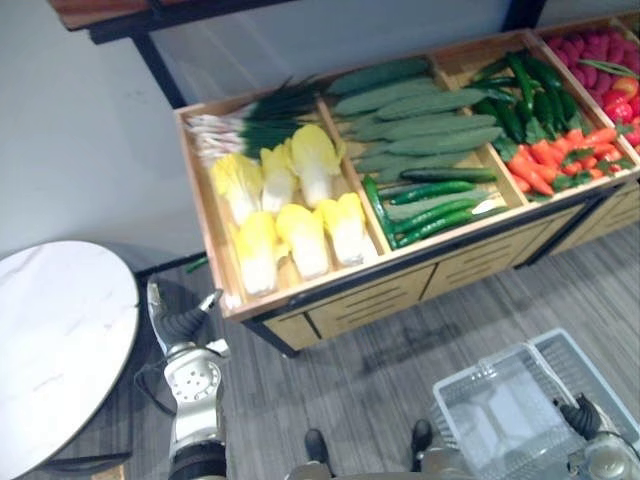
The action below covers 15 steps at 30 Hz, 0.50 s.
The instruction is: Pick vegetable in the basket
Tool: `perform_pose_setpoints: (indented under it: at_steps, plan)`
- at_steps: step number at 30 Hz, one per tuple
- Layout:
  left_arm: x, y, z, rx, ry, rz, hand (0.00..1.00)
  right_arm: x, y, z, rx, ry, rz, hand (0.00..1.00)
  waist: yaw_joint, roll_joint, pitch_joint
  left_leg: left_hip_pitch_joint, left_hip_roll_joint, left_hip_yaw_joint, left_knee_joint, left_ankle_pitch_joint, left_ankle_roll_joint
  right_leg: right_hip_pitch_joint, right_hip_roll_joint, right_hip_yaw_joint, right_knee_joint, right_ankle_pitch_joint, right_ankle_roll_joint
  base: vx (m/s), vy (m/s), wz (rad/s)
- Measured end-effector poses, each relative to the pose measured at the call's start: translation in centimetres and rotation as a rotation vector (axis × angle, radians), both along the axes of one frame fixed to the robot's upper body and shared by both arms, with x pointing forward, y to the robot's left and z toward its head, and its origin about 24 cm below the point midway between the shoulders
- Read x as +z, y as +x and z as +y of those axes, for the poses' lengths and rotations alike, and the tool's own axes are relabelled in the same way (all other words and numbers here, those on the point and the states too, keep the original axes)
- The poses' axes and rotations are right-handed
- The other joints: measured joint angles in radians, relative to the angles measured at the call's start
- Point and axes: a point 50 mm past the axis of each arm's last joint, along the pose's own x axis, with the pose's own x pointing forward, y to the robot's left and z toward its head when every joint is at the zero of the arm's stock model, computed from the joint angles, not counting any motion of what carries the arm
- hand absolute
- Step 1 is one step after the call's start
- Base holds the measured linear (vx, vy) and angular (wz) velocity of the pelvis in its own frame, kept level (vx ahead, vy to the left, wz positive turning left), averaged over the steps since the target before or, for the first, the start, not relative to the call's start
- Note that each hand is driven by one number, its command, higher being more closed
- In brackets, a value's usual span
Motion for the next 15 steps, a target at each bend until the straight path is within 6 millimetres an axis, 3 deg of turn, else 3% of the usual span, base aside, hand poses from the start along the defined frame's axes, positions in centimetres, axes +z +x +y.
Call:
perform_pose_setpoints:
  at_steps: [5,8,15]
  plan:
    - [0.0,1.6,0.6,0.062,-0.003,0.021,0.0,0.7,2.2,0.9,0.057,-0.002,-0.055,1.0,-0.005,-0.009,0.038,-0.015,0.01,0.044,0.0,-0.001,-0.001,-0.045,0.018,0.052,-0.01,0.017,-0.007,0.04,-0.019,-0.3]
    - [0.2,2.0,0.8,0.093,-0.001,0.013,0.0,0.9,3.0,1.2,0.078,-0.009,-0.077,1.0,-0.024,-0.011,0.047,-0.026,0.014,0.048,0.0,0.0,-0.001,-0.06,0.023,0.061,-0.011,0.021,-0.008,0.07,-0.022,-0.13]
    - [1.0,3.2,0.3,0.106,-0.004,-0.02,0.0,1.0,3.5,1.8,0.108,-0.017,-0.099,1.0,-0.026,-0.024,0.063,-0.023,0.014,0.068,0.0,-0.001,-0.002,-0.064,0.021,0.079,-0.022,0.034,-0.008,0.02,0.002,-0.08]
